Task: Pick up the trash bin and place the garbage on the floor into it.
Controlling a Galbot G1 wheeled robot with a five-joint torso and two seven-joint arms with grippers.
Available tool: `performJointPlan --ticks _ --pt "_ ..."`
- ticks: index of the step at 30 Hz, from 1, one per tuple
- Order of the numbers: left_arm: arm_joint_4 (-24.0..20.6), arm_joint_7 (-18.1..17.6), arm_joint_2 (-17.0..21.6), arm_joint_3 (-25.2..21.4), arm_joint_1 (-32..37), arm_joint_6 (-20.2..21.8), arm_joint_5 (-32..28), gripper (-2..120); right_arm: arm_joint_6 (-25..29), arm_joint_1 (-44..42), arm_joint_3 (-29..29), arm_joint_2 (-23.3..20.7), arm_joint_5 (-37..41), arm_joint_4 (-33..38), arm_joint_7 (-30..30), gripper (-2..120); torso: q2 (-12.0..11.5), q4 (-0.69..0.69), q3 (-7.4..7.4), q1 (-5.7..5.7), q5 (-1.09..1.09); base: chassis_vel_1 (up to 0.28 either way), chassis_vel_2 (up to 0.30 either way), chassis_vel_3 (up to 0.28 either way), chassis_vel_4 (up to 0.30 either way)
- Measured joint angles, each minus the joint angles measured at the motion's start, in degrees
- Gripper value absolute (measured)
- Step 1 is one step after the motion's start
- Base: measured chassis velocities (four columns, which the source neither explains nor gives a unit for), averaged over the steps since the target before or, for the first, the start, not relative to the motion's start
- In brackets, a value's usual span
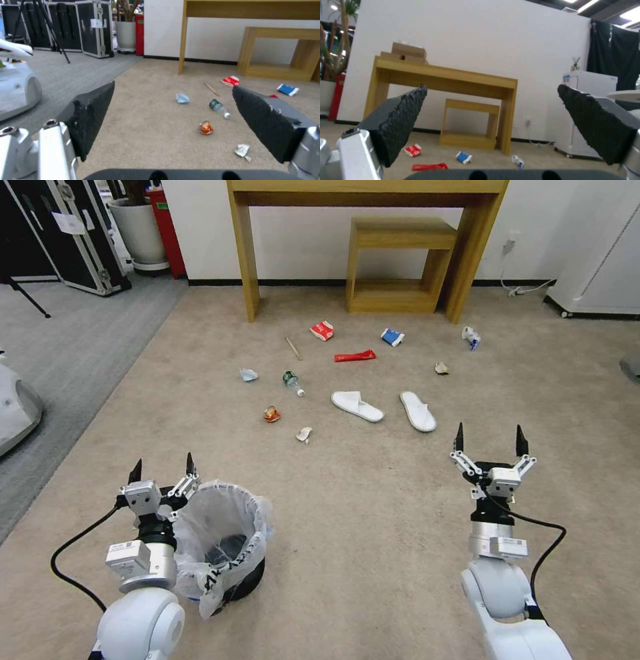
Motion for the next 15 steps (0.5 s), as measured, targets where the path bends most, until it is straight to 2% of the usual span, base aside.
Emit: performJointPlan --ticks 7,15 --pt "0.00 0.00 -0.02 0.08 0.07 -0.01 -0.12 91 0.23 0.16 -0.31 0.12 -0.08 -0.23 -0.33 100 0.00 0.00 0.00 0.00 0.00 -0.003 0.007 0.007 -0.005" --pt "0.21 0.01 -0.33 0.52 0.08 -0.15 -0.14 91 0.24 0.44 -0.42 0.13 -0.03 -0.39 -0.39 100 0.00 0.00 0.00 -0.01 0.00 -0.111 0.099 0.099 -0.100"
